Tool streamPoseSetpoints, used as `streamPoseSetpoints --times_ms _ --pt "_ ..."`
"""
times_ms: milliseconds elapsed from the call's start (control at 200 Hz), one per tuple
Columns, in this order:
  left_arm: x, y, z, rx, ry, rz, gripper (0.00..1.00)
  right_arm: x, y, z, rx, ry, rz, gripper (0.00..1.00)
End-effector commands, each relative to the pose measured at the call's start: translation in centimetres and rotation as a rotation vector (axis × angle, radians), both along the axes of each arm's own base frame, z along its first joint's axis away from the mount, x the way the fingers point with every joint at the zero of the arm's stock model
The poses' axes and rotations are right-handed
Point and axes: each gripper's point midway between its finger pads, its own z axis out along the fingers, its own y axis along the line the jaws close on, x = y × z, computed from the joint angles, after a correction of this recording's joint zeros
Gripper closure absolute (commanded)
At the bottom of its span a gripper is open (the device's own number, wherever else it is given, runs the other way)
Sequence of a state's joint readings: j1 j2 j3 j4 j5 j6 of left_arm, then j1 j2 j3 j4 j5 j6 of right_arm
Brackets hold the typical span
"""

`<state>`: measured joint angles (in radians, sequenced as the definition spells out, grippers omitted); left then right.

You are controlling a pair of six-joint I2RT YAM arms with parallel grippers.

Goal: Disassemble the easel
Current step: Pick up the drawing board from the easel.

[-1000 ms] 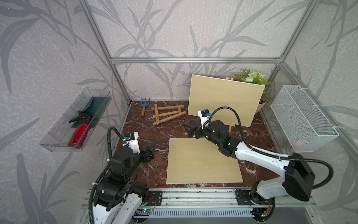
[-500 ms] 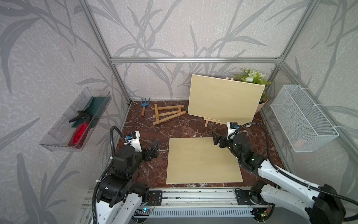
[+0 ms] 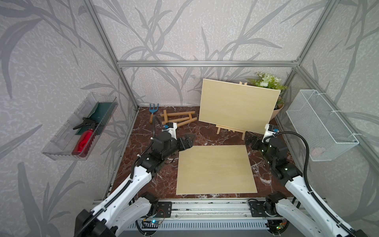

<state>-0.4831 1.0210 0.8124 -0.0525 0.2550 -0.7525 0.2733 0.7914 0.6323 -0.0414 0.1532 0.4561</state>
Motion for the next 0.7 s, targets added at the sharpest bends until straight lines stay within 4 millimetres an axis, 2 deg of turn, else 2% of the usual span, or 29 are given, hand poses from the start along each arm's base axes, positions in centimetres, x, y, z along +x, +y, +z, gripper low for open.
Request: streamPoseSetpoints --times_ms 0,70,230,335,415,470,530,615,695 --pt "3.9 -2.6 7.8 -0.104 -0.218 -0.011 0.01 0.9 -1.7 3.3 -0.021 -0.034 -0.065 0.01" --pt "6.3 -3.8 9.6 -0.108 -0.267 -0.011 0.01 1.6 -2.7 5.0 -0.042 -0.064 -0.108 0.01" --pt "11.6 -5.5 13.5 -0.198 -0.363 -0.06 0.01 3.1 -4.8 10.5 -0.132 -0.163 -0.173 0.01" --pt "15.8 -5.1 13.9 -0.228 -0.363 -0.103 0.01 4.8 -5.2 11.9 -0.137 -0.179 -0.109 0.01" --pt "18.7 -4.4 13.3 -0.234 -0.343 -0.166 0.01 5.9 -4.0 11.1 -0.111 -0.173 0.001 0.01" --pt "20.4 -3.8 12.7 -0.212 -0.349 -0.206 0.02 6.3 -3.1 9.4 -0.118 -0.152 0.053 0.01" --pt "22.4 -2.9 11.0 -0.177 -0.325 -0.219 0.03 6.6 -2.8 7.4 -0.133 -0.132 0.078 0.01" --pt "24.6 -2.4 9.2 -0.168 -0.326 -0.269 0.03 6.9 -2.9 5.8 -0.174 -0.114 0.096 0.01" --pt "26.2 -2.9 7.4 -0.186 -0.292 -0.347 0.03 7.4 -3.8 5.0 -0.218 -0.097 0.076 0.01"
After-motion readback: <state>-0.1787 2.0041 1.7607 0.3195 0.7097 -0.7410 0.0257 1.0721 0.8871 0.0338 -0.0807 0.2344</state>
